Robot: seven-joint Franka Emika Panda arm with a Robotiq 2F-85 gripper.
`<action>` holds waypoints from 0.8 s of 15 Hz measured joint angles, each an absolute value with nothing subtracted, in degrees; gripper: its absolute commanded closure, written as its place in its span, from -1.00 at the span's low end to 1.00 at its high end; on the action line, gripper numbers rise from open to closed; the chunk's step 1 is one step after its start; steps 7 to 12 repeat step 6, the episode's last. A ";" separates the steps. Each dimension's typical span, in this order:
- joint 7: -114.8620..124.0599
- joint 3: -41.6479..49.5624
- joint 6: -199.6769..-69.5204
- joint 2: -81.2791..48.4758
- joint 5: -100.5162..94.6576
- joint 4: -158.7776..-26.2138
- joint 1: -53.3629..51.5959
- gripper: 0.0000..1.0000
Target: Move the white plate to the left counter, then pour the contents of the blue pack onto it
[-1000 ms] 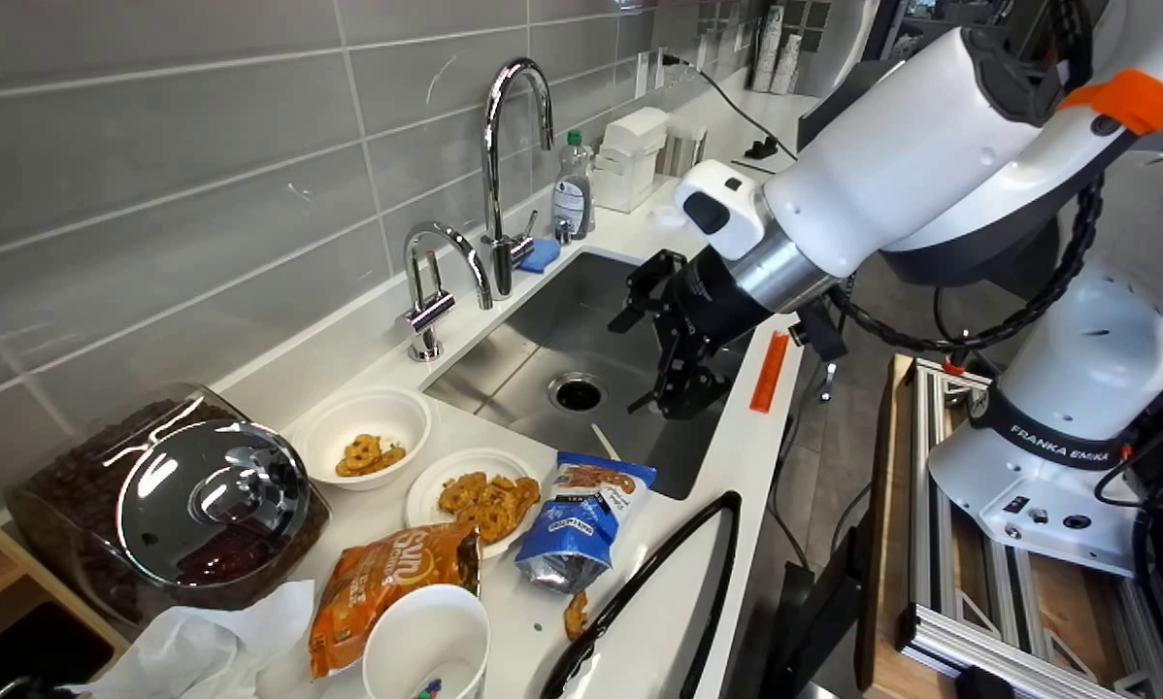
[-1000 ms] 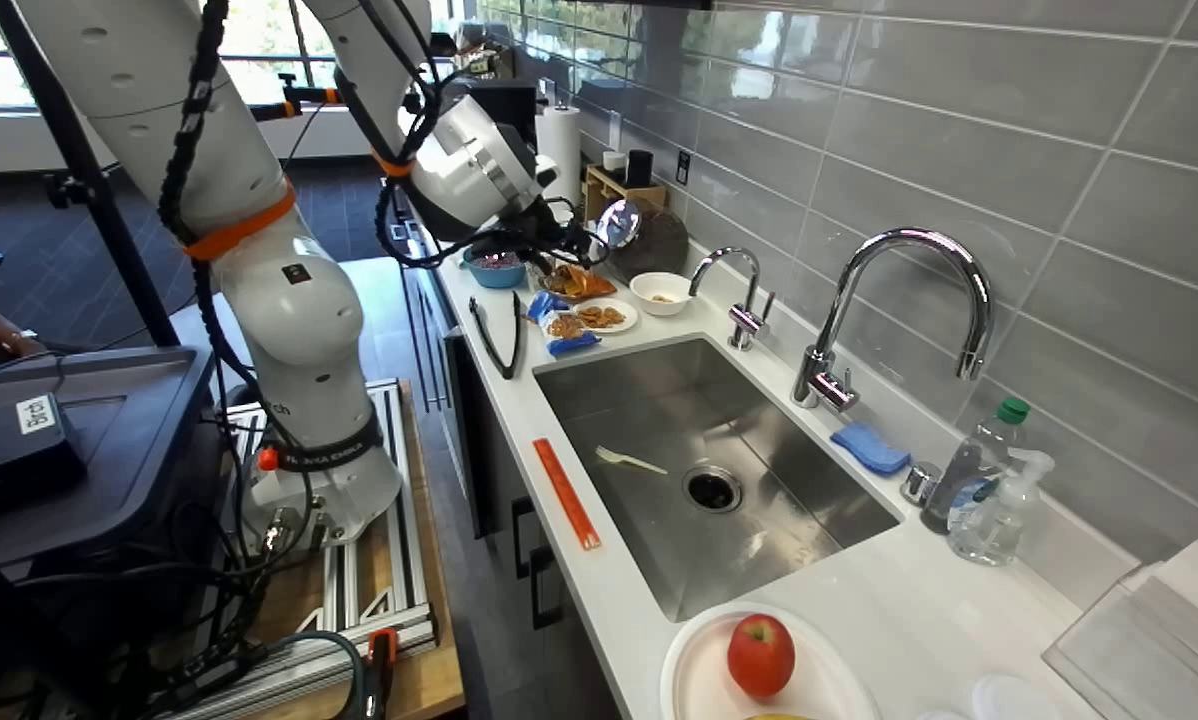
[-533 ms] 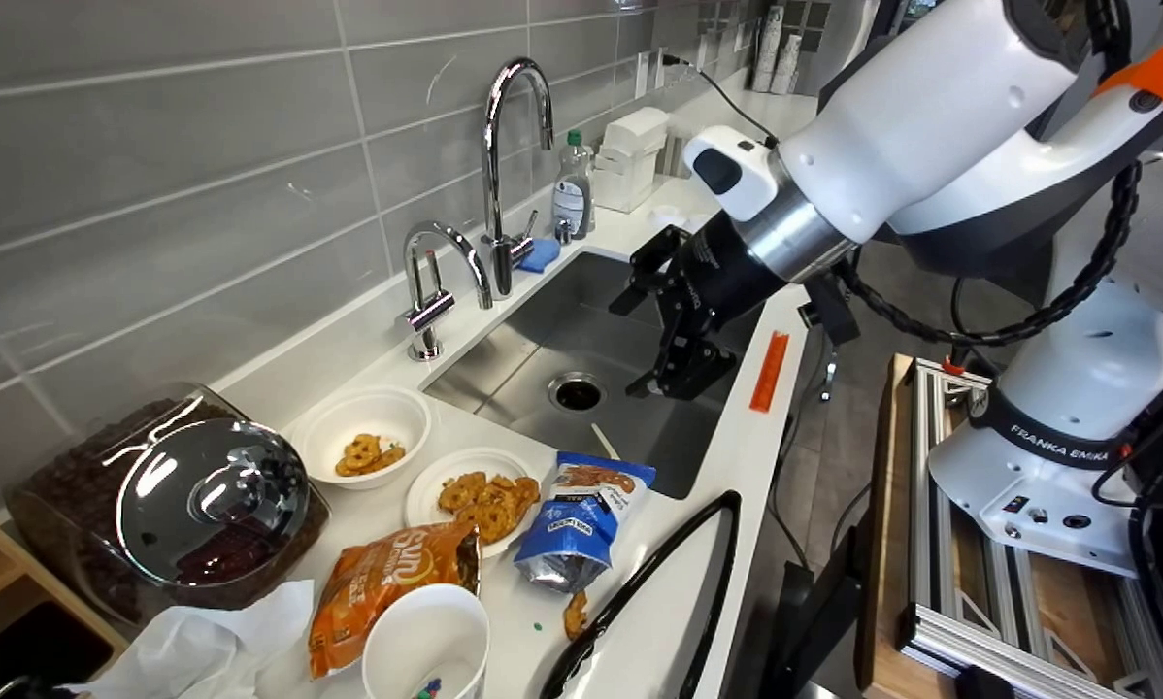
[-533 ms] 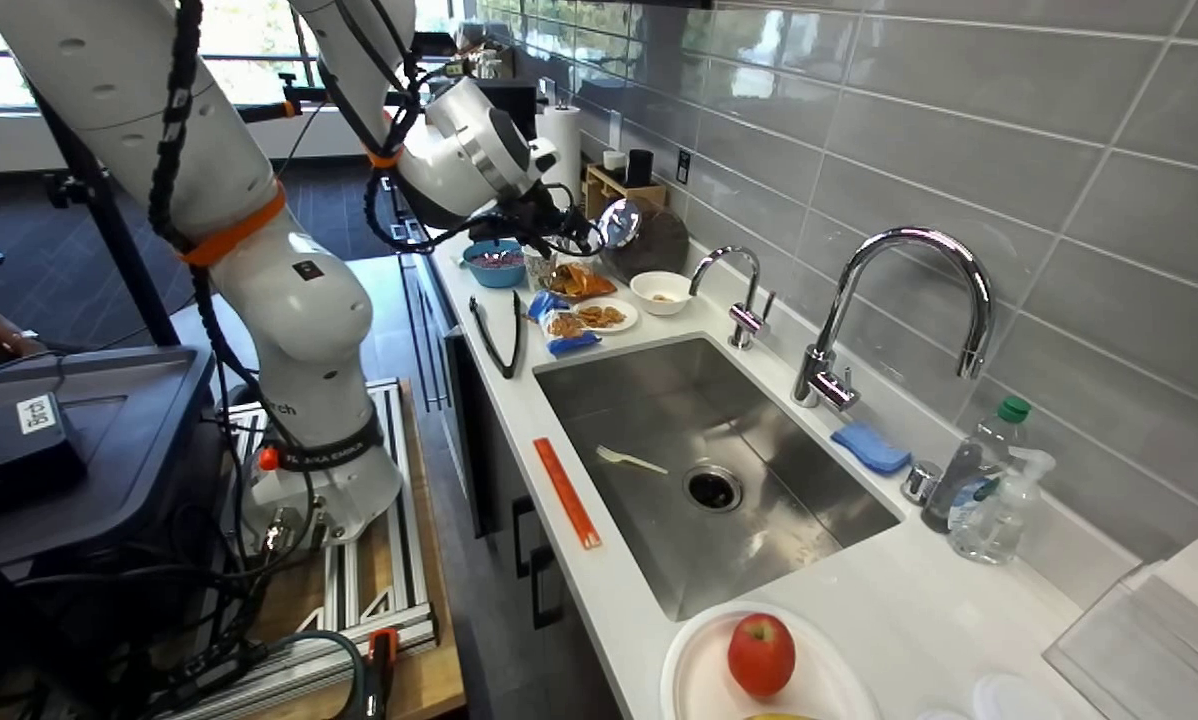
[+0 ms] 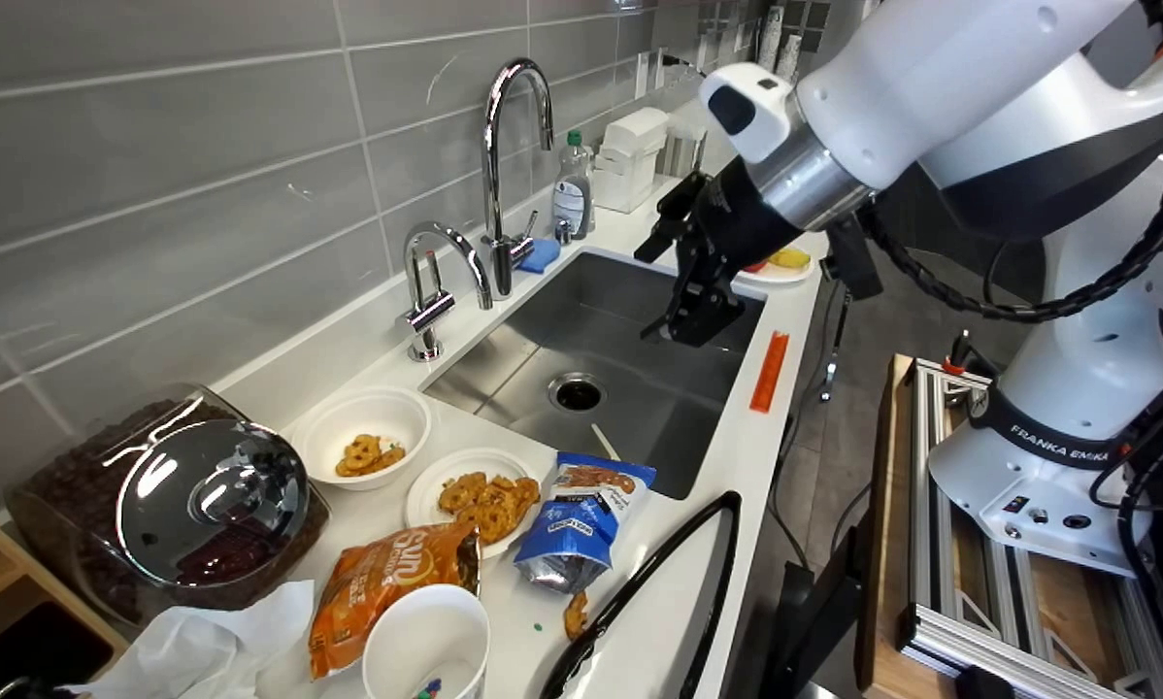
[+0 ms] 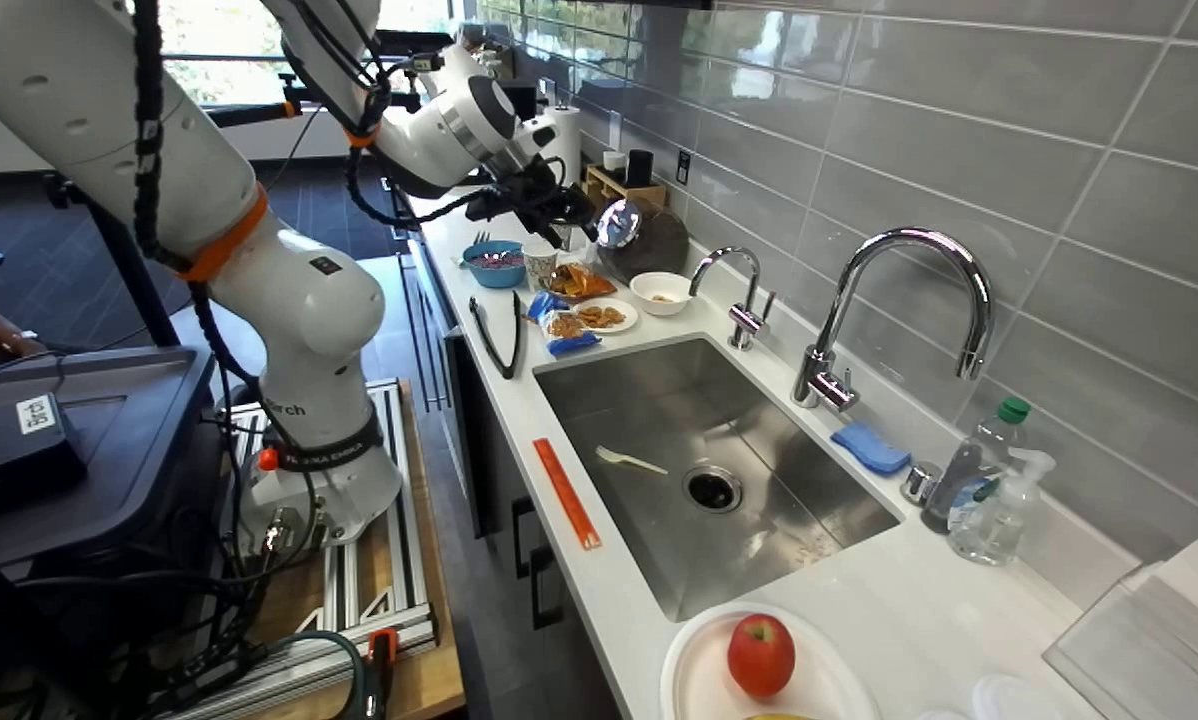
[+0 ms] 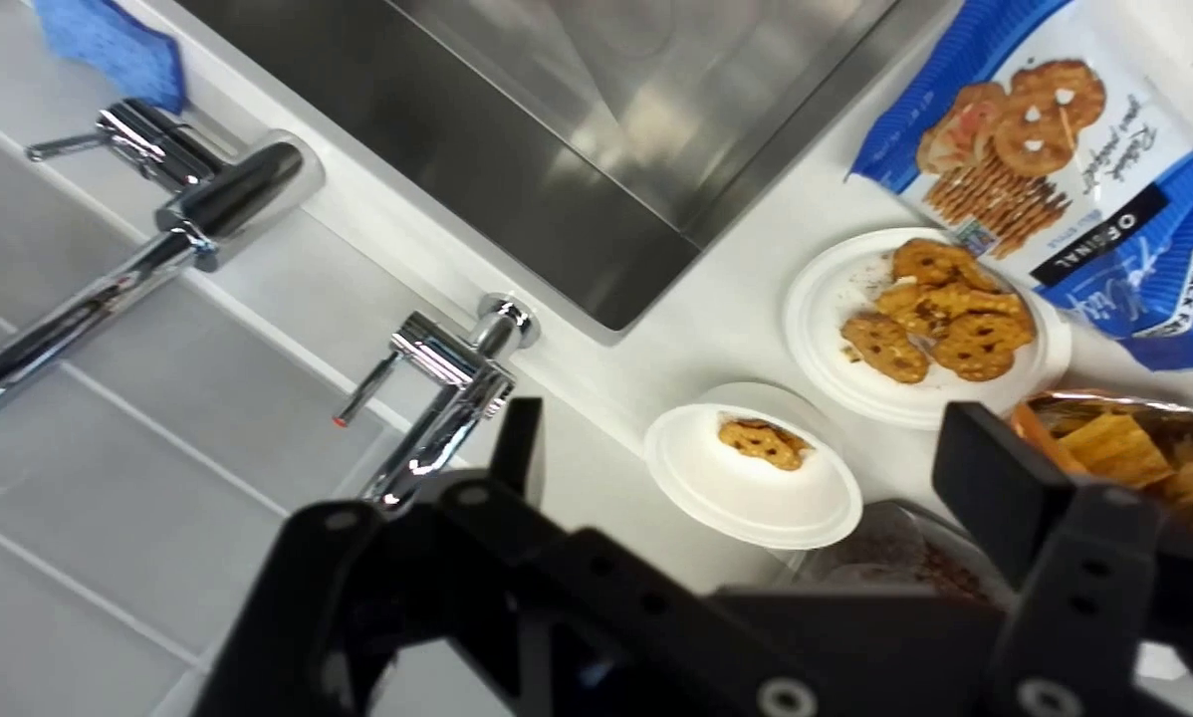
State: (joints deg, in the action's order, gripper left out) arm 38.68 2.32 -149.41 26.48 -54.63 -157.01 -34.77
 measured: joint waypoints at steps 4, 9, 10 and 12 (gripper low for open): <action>38.14 4.78 -140.47 34.38 -53.45 -157.06 -38.99 -1.00; 37.86 5.26 -139.50 36.49 -53.32 -157.49 -39.78 -1.00; 37.86 5.26 -139.50 36.49 -53.32 -157.49 -39.78 -1.00; 37.86 5.26 -139.50 36.49 -53.32 -157.49 -39.78 -1.00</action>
